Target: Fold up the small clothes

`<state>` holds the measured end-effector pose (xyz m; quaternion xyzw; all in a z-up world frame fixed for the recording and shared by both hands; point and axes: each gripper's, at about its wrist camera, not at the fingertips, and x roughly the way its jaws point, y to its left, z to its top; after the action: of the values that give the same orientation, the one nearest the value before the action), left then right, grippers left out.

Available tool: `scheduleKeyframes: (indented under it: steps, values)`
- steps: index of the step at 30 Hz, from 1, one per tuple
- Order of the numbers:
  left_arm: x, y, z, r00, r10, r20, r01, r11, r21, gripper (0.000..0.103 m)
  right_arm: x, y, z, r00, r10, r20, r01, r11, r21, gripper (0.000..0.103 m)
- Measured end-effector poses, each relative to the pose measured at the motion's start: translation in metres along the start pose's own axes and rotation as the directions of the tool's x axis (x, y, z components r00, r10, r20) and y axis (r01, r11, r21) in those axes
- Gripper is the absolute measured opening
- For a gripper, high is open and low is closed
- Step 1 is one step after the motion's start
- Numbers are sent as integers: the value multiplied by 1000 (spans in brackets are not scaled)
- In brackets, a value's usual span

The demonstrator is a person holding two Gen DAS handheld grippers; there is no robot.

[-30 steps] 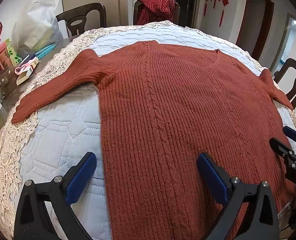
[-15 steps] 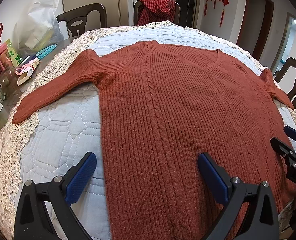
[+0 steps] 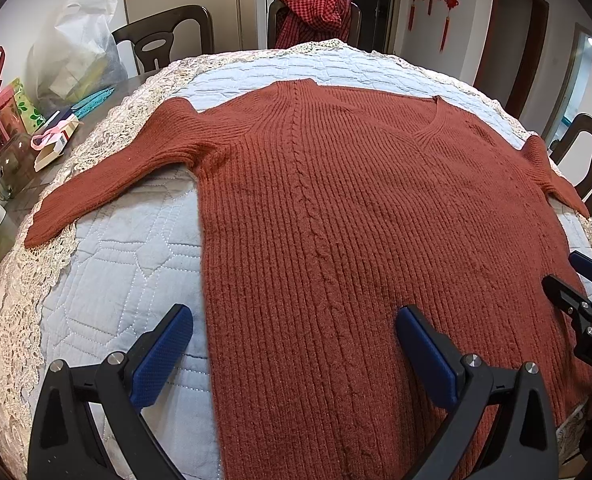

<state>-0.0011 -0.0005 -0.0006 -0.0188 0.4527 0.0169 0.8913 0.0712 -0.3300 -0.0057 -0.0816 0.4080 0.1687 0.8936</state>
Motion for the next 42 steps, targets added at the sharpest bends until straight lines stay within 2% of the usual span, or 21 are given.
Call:
scheduleKeyframes:
  steps: [42]
  values:
    - [-2,-2,0,1000,4,13,-4,1000,0,103,0,0,1,1000,2,-4,-2,1000,2,77]
